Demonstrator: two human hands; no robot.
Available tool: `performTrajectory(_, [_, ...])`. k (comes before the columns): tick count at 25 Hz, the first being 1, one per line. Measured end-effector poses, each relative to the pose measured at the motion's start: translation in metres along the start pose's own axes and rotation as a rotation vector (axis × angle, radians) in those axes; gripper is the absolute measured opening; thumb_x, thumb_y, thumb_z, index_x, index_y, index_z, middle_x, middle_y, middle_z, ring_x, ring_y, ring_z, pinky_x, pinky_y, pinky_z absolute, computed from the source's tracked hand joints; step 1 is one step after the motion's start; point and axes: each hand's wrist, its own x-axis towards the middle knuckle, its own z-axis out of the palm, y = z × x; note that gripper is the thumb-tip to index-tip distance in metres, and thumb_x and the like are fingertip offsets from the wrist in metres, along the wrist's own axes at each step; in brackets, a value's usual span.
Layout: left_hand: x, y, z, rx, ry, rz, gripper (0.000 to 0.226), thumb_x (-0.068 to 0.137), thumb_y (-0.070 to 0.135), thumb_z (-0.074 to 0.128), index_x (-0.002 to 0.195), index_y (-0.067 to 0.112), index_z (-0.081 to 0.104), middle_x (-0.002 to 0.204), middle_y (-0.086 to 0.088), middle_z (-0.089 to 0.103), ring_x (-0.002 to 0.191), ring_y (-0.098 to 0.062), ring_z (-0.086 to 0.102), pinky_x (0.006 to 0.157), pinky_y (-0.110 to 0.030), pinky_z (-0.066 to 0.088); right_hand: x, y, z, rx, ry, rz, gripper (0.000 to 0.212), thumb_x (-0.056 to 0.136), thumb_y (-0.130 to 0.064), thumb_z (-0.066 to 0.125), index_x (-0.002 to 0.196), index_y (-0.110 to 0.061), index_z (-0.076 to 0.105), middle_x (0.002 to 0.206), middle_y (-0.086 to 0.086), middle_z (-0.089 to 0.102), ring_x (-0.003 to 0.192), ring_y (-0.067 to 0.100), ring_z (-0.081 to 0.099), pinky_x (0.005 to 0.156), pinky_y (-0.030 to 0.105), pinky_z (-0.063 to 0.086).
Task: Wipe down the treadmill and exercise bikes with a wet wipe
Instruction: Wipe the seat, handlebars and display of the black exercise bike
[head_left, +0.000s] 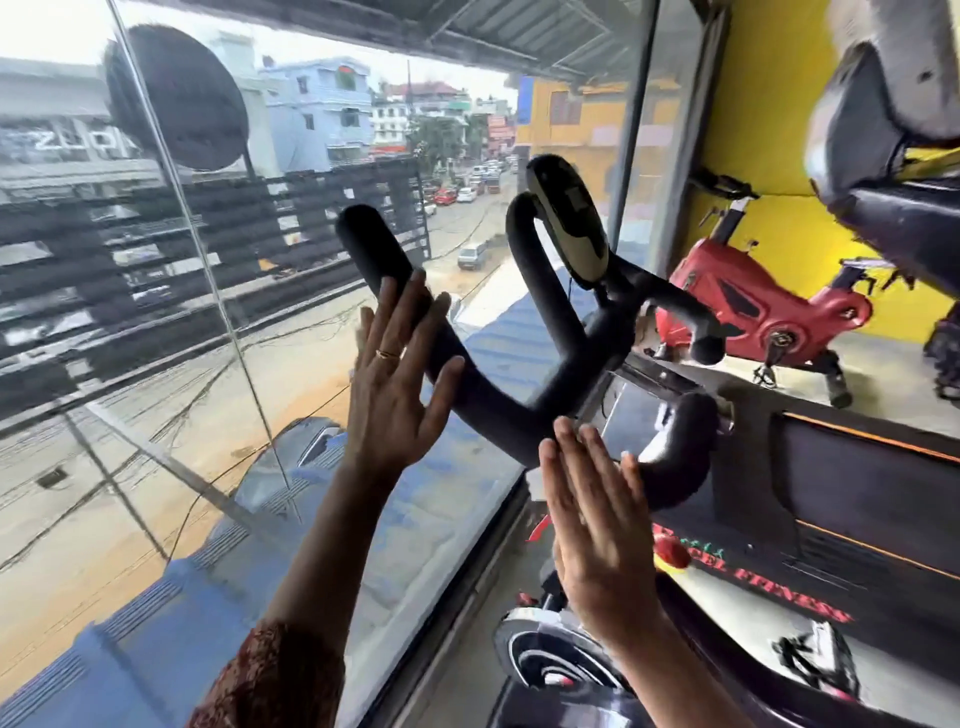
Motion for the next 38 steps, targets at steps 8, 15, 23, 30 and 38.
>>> performTrajectory(8, [0.024,-0.035,-0.019,-0.269,0.058,0.015,0.048,0.093,0.014,0.046,0.134,-0.011,0.041,0.147,-0.024,0.03,0.142,-0.034,0.021,0.115,-0.048,0.022,0.076,-0.062,0.041,-0.184,-0.019,0.088,0.035,0.095,0.002,0.045,0.129,0.008,0.051,0.135,0.024,0.051,0.122,0.034,0.053,0.108,0.043,0.036])
performTrajectory(15, [0.052,-0.055,-0.033,-0.649,0.117,-0.415,0.044,0.095,0.022,0.042,0.136,0.009,0.044,0.139,0.001,0.047,0.127,0.004,0.041,0.104,-0.014,0.032,0.184,-0.083,0.066,0.176,-0.031,0.1,0.045,0.094,-0.014,0.043,0.131,0.011,0.045,0.136,0.027,0.048,0.123,0.036,0.052,0.11,0.036,0.032])
performTrajectory(23, [0.061,-0.063,-0.033,-0.821,0.1,-0.438,0.04,0.09,0.037,0.046,0.126,0.022,0.053,0.124,0.007,0.06,0.118,-0.006,0.054,0.101,-0.027,0.041,0.224,-0.083,0.054,0.586,-0.161,0.442,0.03,0.099,-0.023,0.042,0.104,-0.007,0.067,0.086,0.001,0.069,0.083,0.013,0.064,0.077,0.021,0.046])
performTrajectory(30, [0.061,-0.061,-0.033,-0.565,0.086,-0.251,0.048,0.095,0.028,0.039,0.134,0.002,0.048,0.135,0.001,0.047,0.126,-0.011,0.044,0.105,-0.014,0.032,0.197,-0.036,0.01,0.508,-0.368,0.564,0.031,0.101,-0.019,0.04,0.121,-0.011,0.061,0.065,-0.016,0.062,0.065,-0.005,0.059,0.069,0.011,0.044])
performTrajectory(38, [0.047,-0.044,-0.029,-0.396,0.089,-0.114,0.048,0.097,0.02,0.039,0.136,-0.007,0.042,0.147,-0.015,0.033,0.141,-0.025,0.026,0.115,-0.028,0.023,0.181,-0.072,0.041,0.525,-0.254,0.421,0.042,0.098,-0.033,0.03,0.119,-0.007,0.057,0.11,0.011,0.067,0.101,0.027,0.063,0.083,0.029,0.047])
